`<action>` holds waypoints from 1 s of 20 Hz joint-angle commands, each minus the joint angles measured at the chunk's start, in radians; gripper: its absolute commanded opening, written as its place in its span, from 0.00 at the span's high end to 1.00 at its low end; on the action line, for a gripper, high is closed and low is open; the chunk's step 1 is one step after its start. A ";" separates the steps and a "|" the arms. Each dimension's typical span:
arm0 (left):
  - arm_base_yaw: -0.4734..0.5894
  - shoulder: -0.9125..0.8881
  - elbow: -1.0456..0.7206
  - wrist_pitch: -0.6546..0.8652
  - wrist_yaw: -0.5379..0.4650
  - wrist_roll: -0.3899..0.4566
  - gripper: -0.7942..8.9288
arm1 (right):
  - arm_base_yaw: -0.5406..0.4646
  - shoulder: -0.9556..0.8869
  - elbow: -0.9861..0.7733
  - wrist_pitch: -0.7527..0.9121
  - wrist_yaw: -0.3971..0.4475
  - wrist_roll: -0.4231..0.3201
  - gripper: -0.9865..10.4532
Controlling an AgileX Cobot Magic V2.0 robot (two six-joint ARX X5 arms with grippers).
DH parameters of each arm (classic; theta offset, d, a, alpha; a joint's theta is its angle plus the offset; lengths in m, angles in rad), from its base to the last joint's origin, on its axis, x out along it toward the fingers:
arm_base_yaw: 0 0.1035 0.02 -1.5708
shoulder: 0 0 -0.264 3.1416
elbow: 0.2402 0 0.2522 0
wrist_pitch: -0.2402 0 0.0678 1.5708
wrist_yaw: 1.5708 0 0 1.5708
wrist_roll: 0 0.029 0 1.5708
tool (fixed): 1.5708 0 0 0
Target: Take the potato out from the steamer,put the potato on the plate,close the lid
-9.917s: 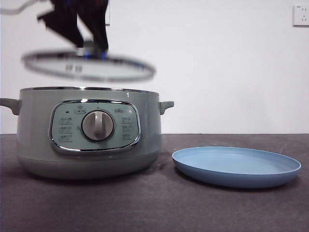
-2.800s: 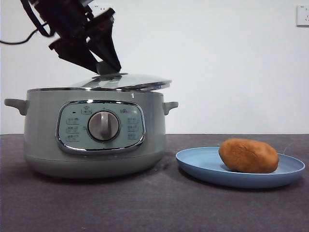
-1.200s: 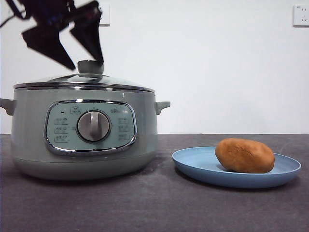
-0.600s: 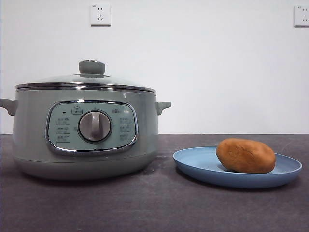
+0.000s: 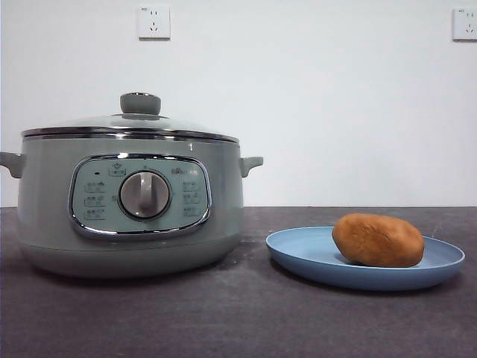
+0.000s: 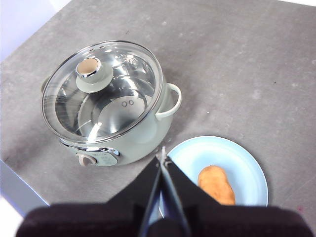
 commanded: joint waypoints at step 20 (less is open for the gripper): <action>0.051 -0.060 -0.047 0.259 -0.027 0.033 0.92 | 0.000 0.002 -0.004 0.005 0.003 -0.005 0.91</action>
